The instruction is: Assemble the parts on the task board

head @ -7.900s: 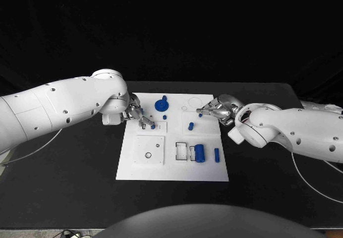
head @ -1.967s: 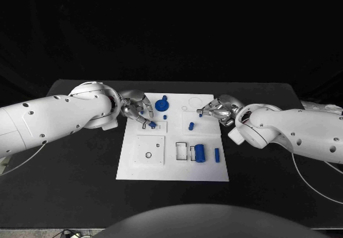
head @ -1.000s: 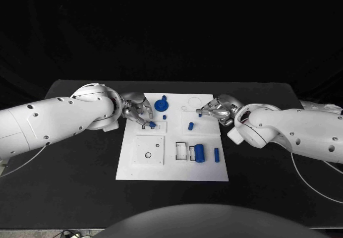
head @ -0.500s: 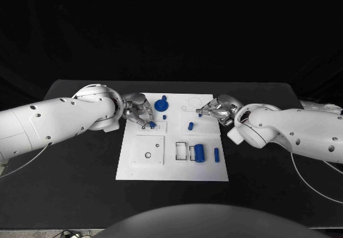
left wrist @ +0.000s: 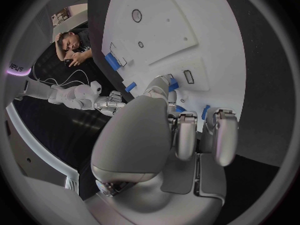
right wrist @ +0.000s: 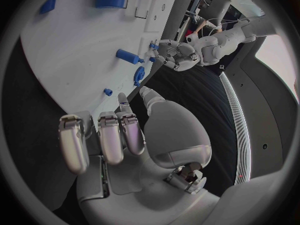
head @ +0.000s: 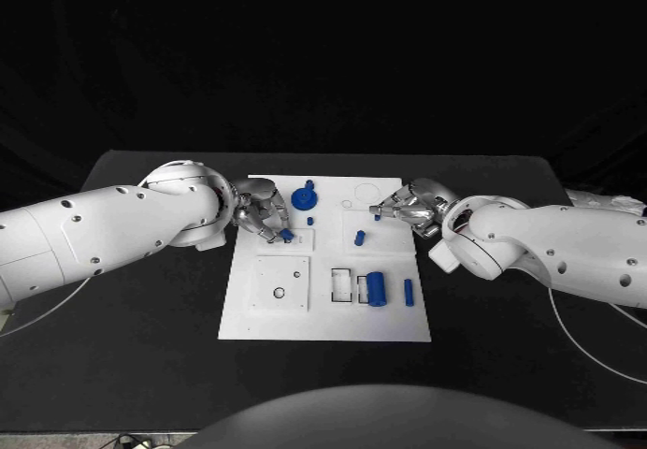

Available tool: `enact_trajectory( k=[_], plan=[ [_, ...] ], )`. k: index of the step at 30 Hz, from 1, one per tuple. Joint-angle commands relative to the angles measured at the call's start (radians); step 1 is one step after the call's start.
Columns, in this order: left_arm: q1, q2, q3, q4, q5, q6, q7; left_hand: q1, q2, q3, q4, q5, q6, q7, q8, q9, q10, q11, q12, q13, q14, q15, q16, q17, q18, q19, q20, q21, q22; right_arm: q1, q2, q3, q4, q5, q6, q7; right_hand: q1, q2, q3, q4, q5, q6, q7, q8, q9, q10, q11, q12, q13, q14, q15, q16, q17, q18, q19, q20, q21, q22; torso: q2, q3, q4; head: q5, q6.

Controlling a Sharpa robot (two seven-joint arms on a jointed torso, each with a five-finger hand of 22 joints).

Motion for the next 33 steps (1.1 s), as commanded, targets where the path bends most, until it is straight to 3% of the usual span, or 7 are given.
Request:
enact_trajectory(
  k=[1,10,28,33],
  plan=[
    [-0.001,0.004,0.0,-0.001,-0.005,0.022,-0.002,0.011,-0.002,0.007,0.001,-0.005,0.007,-0.001,0.005,-0.002,0.106,0.0,0.002,0.263,0.104,0.004,0.003,0.263,-0.007,0.105,0.009,0.002,0.263,-0.001,0.0,0.0,0.002,-0.008,0.002,0.009,0.007,0.003,-0.004,0.0,0.003,-0.003,0.006,0.005,0.001,0.106,0.004,0.004,0.263,0.106,0.008,0.004,0.263,-0.007,0.105,0.007,0.004,0.263,0.0,0.0,-0.0001,-0.001,0.0],
    [-0.003,0.008,0.0,-0.007,-0.009,0.031,-0.008,0.013,-0.001,0.01,0.001,-0.007,0.008,-0.001,0.005,-0.003,0.106,0.001,0.002,0.263,0.104,0.005,0.003,0.263,-0.007,0.105,0.009,0.002,0.263,-0.001,-0.001,0.0,0.003,-0.008,0.002,0.009,0.007,0.003,-0.004,0.0,0.003,-0.003,0.006,0.005,0.001,0.106,0.004,0.004,0.263,0.106,0.008,0.004,0.263,-0.007,0.105,0.007,0.004,0.263,0.0,-0.0001,0.0006,0.0,0.0],
    [-0.006,0.013,0.0,-0.016,-0.007,0.032,-0.002,-0.001,0.044,0.053,0.008,-0.012,0.035,0.007,0.015,-0.019,0.106,0.008,0.002,0.263,0.104,0.011,0.003,0.263,-0.007,0.105,0.011,0.002,0.263,-0.001,0.001,0.0,0.003,-0.008,0.002,0.009,0.007,0.003,-0.004,0.0,0.003,-0.003,0.006,0.005,0.001,0.106,0.004,0.004,0.263,0.106,0.008,0.004,0.263,-0.007,0.105,0.007,0.004,0.263,0.0,-0.0001,-0.0002,-0.001,0.0],
    [-0.006,0.015,0.0,-0.018,-0.005,0.033,-0.001,-0.017,0.046,0.057,0.006,-0.04,0.04,0.007,0.016,-0.025,0.106,0.008,0.002,0.263,0.104,0.012,0.003,0.263,-0.007,0.105,0.012,0.002,0.263,-0.001,0.001,0.0,0.003,-0.008,0.002,0.008,0.007,0.003,-0.004,0.0,0.003,-0.003,0.006,0.005,0.001,0.106,0.004,0.004,0.263,0.106,0.008,0.004,0.263,-0.007,0.105,0.007,0.004,0.263,0.0,-0.0001,-0.0002,-0.001,0.0]
  ],
)
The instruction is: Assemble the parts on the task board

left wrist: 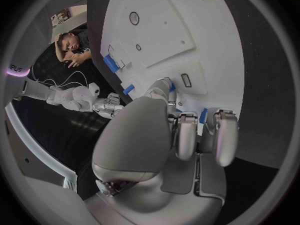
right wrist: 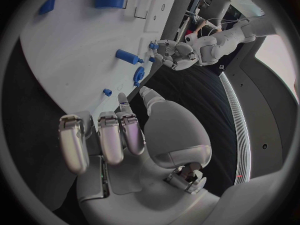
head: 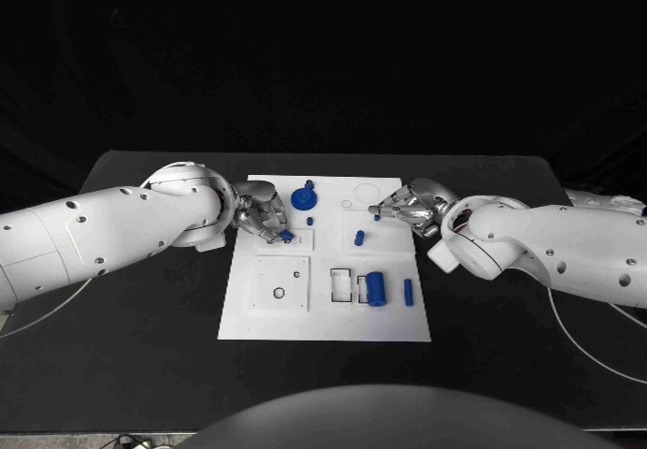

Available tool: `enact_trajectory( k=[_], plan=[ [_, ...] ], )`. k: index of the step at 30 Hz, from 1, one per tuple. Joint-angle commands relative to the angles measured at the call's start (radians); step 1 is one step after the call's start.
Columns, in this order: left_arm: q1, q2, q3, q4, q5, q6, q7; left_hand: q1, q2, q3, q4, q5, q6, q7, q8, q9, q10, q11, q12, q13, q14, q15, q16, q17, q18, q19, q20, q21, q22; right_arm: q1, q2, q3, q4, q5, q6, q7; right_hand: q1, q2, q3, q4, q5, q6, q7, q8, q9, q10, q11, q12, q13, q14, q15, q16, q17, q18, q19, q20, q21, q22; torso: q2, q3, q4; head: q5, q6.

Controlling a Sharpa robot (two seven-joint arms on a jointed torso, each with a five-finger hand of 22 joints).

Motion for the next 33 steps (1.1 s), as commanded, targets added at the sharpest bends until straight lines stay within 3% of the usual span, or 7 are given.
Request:
enact_trajectory(
  k=[1,16,25,33],
  plan=[
    [0.0,0.005,0.0,0.0,0.001,0.014,0.005,-0.012,0.003,0.009,0.001,-0.014,0.008,0.0,0.004,-0.003,0.106,0.008,-0.004,0.26,0.104,0.005,0.003,0.263,-0.007,0.105,0.005,0.002,0.263,-0.001,0.001,0.0,0.002,-0.008,0.003,0.008,0.007,0.003,-0.004,0.0,0.003,-0.003,0.006,0.005,0.001,0.106,0.004,0.004,0.263,0.106,0.008,0.004,0.263,-0.007,0.105,0.007,0.004,0.264,0.001,-0.0001,-0.0001,0.0,0.0],
    [-0.001,0.011,0.0,-0.004,0.004,0.02,0.005,-0.023,0.014,0.023,-0.001,-0.038,0.016,-0.001,0.007,-0.011,0.106,0.008,-0.004,0.26,0.104,0.005,0.003,0.263,-0.007,0.105,0.006,0.002,0.263,-0.001,0.001,0.0,0.001,-0.008,0.002,0.007,0.007,0.003,-0.004,0.0,0.003,-0.003,0.006,0.005,0.001,0.106,0.004,0.004,0.263,0.106,0.008,0.004,0.263,-0.007,0.105,0.007,0.004,0.264,0.0,0.0003,0.0,-0.003,0.0],
    [-0.001,0.006,0.0,-0.001,0.004,-0.005,0.013,-0.019,0.013,0.052,-0.002,-0.039,0.092,-0.03,0.054,0.003,0.106,-0.019,-0.004,0.26,0.104,-0.011,0.003,0.263,-0.007,0.105,0.007,0.002,0.263,-0.001,0.001,0.0,0.001,-0.008,0.002,0.007,0.008,0.005,-0.005,0.001,0.004,-0.004,0.006,0.006,0.001,0.106,0.005,0.004,0.263,0.106,0.009,0.004,0.263,-0.007,0.105,0.008,0.004,0.264,0.0,0.0002,0.0008,-0.002,0.0],
    [-0.001,-0.002,0.001,0.008,0.005,-0.031,0.025,-0.034,0.004,0.054,0.001,-0.04,0.108,-0.037,0.057,0.005,0.106,-0.025,-0.004,0.26,0.104,-0.018,0.003,0.263,-0.007,0.105,0.007,0.002,0.263,-0.001,0.001,0.0,0.0,-0.008,0.003,0.007,0.008,0.005,-0.005,0.001,0.004,-0.004,0.006,0.006,0.001,0.106,0.005,0.004,0.263,0.106,0.009,0.004,0.263,-0.007,0.105,0.008,0.004,0.264,0.0,-0.0006,0.0009,-0.004,0.0]
  ],
)
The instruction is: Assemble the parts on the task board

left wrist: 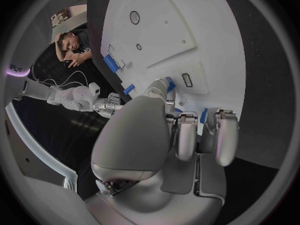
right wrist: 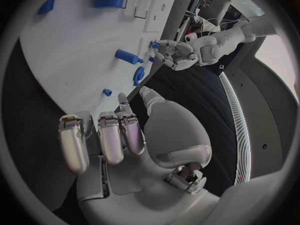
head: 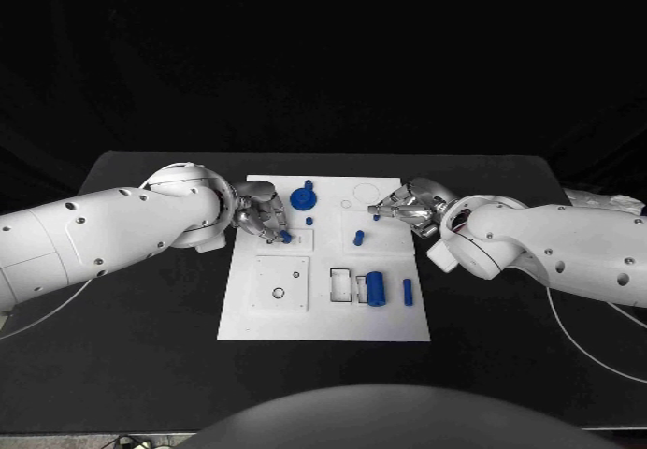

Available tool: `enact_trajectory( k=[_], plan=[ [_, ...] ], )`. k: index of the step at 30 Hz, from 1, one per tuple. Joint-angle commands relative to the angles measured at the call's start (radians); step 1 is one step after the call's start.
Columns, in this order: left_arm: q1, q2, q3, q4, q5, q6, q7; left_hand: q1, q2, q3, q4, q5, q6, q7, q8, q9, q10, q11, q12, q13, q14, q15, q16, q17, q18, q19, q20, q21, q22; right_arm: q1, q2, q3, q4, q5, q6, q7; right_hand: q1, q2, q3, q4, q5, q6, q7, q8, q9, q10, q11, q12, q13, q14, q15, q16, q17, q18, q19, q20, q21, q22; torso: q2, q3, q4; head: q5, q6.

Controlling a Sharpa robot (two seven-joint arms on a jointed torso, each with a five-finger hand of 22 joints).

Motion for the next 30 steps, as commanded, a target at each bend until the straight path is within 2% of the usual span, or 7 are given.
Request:
enact_trajectory(
  k=[1,5,9,15,20,30],
  plan=[
    [0.001,-0.003,0.001,0.01,0.004,-0.026,0.02,-0.011,-0.002,0.002,0.003,0.001,0.024,-0.016,0.008,0.016,0.104,-0.01,-0.005,0.263,0.104,-0.011,0.003,0.263,-0.007,0.105,0.007,0.002,0.263,-0.001,0.0,0.0,0.0,-0.008,0.004,0.007,0.008,0.005,-0.005,0.001,0.004,-0.004,0.006,0.006,0.002,0.106,0.005,0.004,0.263,0.106,0.009,0.004,0.264,-0.007,0.105,0.008,0.004,0.263,0.0,-0.0007,0.0002,-0.001,0.0],
    [0.007,-0.012,0.002,0.026,0.006,-0.028,0.013,-0.055,-0.009,-0.007,0.005,0.001,0.03,-0.022,-0.001,0.013,0.104,-0.015,-0.005,0.263,0.104,-0.018,0.003,0.263,-0.007,0.105,0.006,0.002,0.263,-0.001,0.001,0.0,0.0,-0.008,0.005,0.006,0.008,0.005,-0.005,0.001,0.004,-0.004,0.006,0.006,0.002,0.106,0.005,0.004,0.263,0.106,0.009,0.004,0.264,-0.007,0.105,0.008,0.004,0.263,0.0,0.0001,-0.0001,0.001,0.0],
    [0.022,-0.016,0.003,0.037,0.011,-0.008,-0.011,-0.099,-0.01,-0.013,0.006,0.002,0.037,-0.024,-0.011,0.008,0.104,-0.018,-0.005,0.263,0.104,-0.023,0.003,0.263,-0.007,0.105,0.003,0.002,0.263,-0.001,0.001,0.0,-0.001,-0.008,0.005,0.005,0.008,0.005,-0.005,0.001,0.004,-0.004,0.006,0.006,0.002,0.106,0.005,0.004,0.263,0.106,0.009,0.004,0.264,-0.007,0.105,0.008,0.004,0.263,0.001,-0.0001,0.0002,0.002,0.0],
    [0.046,-0.014,0.004,0.044,0.021,0.02,-0.054,-0.105,-0.003,-0.006,0.005,0.004,0.047,-0.028,-0.017,0.004,0.104,-0.021,-0.005,0.263,0.104,-0.026,0.003,0.263,-0.007,0.105,0.001,0.002,0.263,-0.001,0.002,0.0,0.0,-0.008,0.006,0.004,0.008,0.005,-0.005,0.001,0.004,-0.003,0.006,0.007,0.002,0.106,0.005,0.004,0.263,0.106,0.009,0.004,0.264,-0.007,0.105,0.008,0.004,0.263,0.0,0.0011,-0.0006,0.004,0.0],
    [0.061,-0.01,0.004,0.043,0.023,0.041,-0.085,-0.12,0.0,0.005,0.005,0.003,0.07,-0.032,-0.038,-0.01,0.104,-0.024,-0.005,0.263,0.104,-0.03,0.003,0.263,-0.007,0.105,-0.001,0.002,0.263,-0.001,0.002,0.0,-0.001,-0.008,0.007,0.003,0.008,0.005,-0.005,0.001,0.004,-0.003,0.006,0.007,0.002,0.106,0.005,0.004,0.263,0.106,0.009,0.004,0.264,-0.007,0.105,0.008,0.004,0.263,0.0,0.0001,-0.0011,0.003,0.0],
    [0.073,-0.009,0.004,0.051,0.026,0.078,-0.117,-0.15,-0.003,0.016,0.005,-0.003,0.11,-0.038,-0.071,-0.035,0.104,-0.03,-0.005,0.263,0.104,-0.033,0.003,0.263,-0.007,0.105,-0.005,0.002,0.263,-0.001,0.002,0.0,-0.002,-0.008,0.006,0.003,0.008,0.005,-0.005,0.001,0.004,-0.003,0.006,0.007,0.002,0.106,0.005,0.004,0.263,0.106,0.009,0.004,0.264,-0.007,0.105,0.008,0.004,0.263,0.0,-0.0003,0.0,0.001,0.0]
  ],
)
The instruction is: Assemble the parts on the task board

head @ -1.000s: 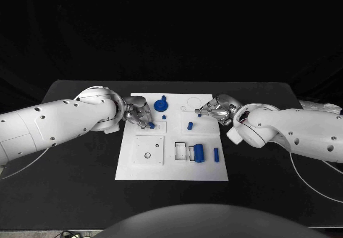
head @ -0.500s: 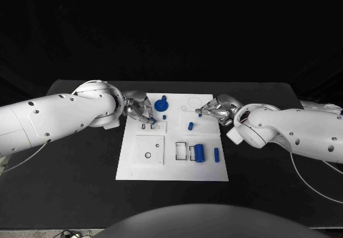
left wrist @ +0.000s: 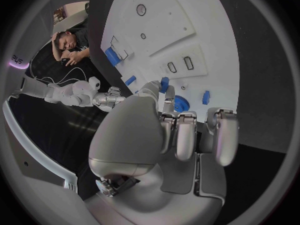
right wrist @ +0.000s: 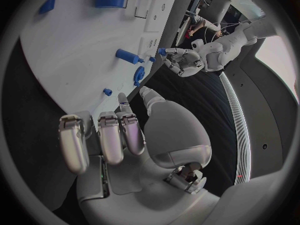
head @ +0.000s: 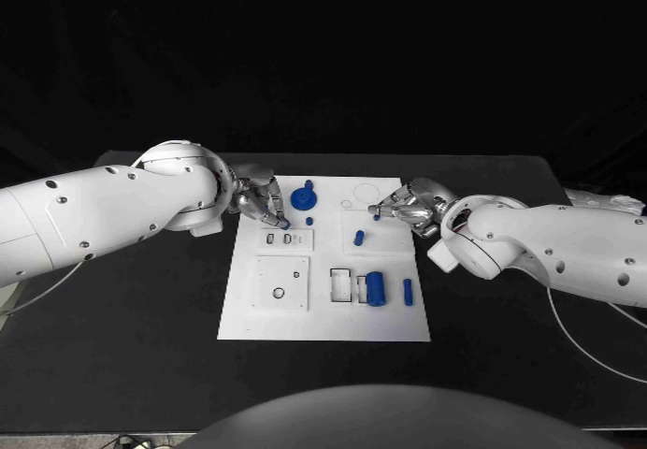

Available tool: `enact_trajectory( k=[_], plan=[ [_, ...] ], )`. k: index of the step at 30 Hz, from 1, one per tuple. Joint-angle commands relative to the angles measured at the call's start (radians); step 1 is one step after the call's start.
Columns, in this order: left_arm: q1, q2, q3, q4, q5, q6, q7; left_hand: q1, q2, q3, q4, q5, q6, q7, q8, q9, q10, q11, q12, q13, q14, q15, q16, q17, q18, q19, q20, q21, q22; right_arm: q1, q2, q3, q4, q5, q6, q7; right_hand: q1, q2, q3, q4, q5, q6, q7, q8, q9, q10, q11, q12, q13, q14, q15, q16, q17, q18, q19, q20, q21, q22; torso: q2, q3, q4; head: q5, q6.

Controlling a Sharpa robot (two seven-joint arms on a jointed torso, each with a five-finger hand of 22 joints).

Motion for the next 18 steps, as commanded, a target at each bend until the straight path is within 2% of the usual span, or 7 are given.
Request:
enact_trajectory(
  k=[1,13,15,18],
  plan=[
    [0.003,0.004,0.001,0.004,0.01,0.049,-0.035,-0.015,0.003,0.006,-0.001,-0.004,0.033,-0.025,-0.01,-0.003,0.104,-0.01,-0.005,0.263,0.104,-0.005,0.003,0.263,-0.007,0.105,-0.005,0.002,0.263,-0.001,0.001,0.0,0.0,-0.008,0.006,0.004,0.009,0.005,-0.005,0.001,0.004,-0.003,0.006,0.007,0.001,0.106,0.005,0.004,0.263,0.106,0.009,0.004,0.263,-0.007,0.105,0.008,0.004,0.263,0.0,-0.0005,0.0007,-0.001,0.0],
    [0.004,0.022,0.001,-0.006,0.052,0.093,-0.098,-0.039,-0.002,0.007,-0.002,-0.004,0.054,-0.028,-0.028,-0.016,0.104,-0.012,-0.005,0.263,0.104,-0.006,0.003,0.263,-0.007,0.105,-0.009,0.002,0.263,-0.001,0.004,0.0,-0.002,-0.007,0.006,0.004,0.009,0.006,-0.005,0.001,0.004,-0.002,0.006,0.007,0.001,0.106,0.005,0.004,0.263,0.106,0.009,0.004,0.263,-0.007,0.105,0.008,0.004,0.263,0.0,-0.0007,0.0002,0.001,0.0],
    [0.004,0.025,0.001,-0.008,0.067,0.097,-0.113,-0.052,-0.004,0.008,-0.001,0.005,0.061,-0.03,-0.036,-0.021,0.104,-0.013,-0.005,0.263,0.104,-0.006,0.003,0.263,-0.007,0.105,-0.012,0.002,0.263,-0.001,0.005,0.0,-0.002,-0.007,0.007,0.004,0.009,0.006,-0.005,0.001,0.004,-0.002,0.006,0.007,0.001,0.106,0.005,0.004,0.263,0.106,0.009,0.004,0.263,-0.007,0.105,0.008,0.004,0.263,0.0,-0.0006,0.0003,0.001,0.0],
    [0.004,0.034,0.001,-0.013,0.104,0.103,-0.143,-0.074,-0.013,0.011,-0.002,0.049,0.077,-0.031,-0.053,-0.031,0.104,-0.015,-0.005,0.263,0.104,-0.006,0.003,0.263,-0.007,0.105,-0.019,0.002,0.263,-0.001,0.005,0.0,-0.001,-0.007,0.007,0.004,0.009,0.006,-0.005,0.001,0.004,-0.002,0.006,0.007,0.001,0.106,0.005,0.004,0.263,0.106,0.009,0.004,0.263,-0.007,0.105,0.008,0.004,0.263,0.001,-0.0004,-0.0002,0.001,0.0]
  ],
)
